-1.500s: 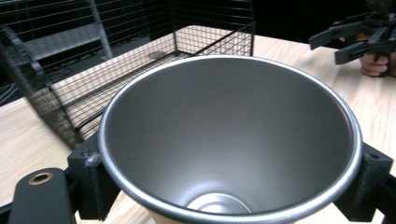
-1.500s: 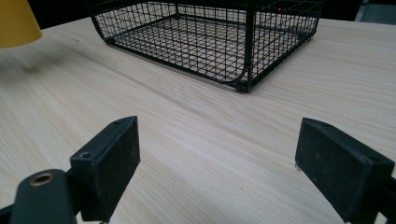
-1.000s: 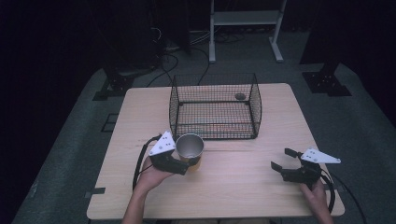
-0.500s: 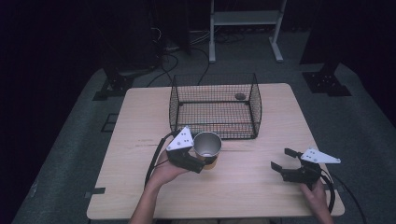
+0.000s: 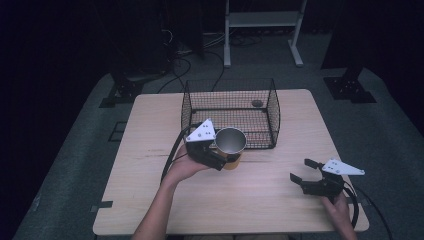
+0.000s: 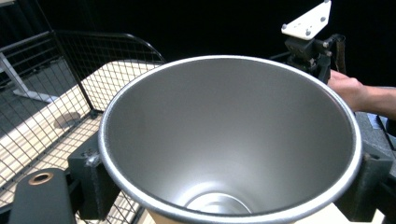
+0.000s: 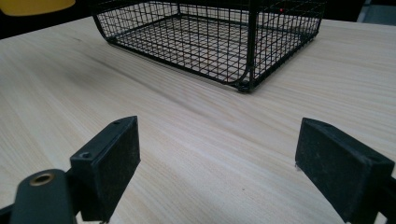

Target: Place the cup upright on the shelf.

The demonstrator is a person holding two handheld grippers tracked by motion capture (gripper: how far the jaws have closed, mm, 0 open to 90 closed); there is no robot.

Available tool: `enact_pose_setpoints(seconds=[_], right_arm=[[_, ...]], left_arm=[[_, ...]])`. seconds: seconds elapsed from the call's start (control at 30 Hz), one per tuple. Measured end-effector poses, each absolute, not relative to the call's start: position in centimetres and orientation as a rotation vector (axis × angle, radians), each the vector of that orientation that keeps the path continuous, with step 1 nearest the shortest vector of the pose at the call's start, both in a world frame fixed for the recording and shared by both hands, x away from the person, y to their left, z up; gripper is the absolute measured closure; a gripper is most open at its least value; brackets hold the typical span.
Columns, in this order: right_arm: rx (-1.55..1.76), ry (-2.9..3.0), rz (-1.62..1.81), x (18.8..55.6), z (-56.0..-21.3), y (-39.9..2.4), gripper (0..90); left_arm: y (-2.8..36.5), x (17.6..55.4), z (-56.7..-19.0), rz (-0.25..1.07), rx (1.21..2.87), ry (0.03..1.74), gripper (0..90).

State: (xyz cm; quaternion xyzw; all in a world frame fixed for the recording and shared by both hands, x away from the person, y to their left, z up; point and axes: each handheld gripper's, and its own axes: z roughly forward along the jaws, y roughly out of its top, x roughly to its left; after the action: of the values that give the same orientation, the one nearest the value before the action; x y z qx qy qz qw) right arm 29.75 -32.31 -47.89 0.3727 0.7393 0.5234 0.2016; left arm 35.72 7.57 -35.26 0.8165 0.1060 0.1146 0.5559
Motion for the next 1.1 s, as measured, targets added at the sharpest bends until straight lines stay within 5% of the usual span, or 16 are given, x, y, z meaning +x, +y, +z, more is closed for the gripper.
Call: enact_pose_setpoints(seconds=[1.1], right_arm=[[1.037, 2.059, 1.479, 29.8, -47.9, -32.4, 12.9]], left_arm=[[4.9, 43.1, -31.4, 0.287, 1.958, 0.272, 13.1]])
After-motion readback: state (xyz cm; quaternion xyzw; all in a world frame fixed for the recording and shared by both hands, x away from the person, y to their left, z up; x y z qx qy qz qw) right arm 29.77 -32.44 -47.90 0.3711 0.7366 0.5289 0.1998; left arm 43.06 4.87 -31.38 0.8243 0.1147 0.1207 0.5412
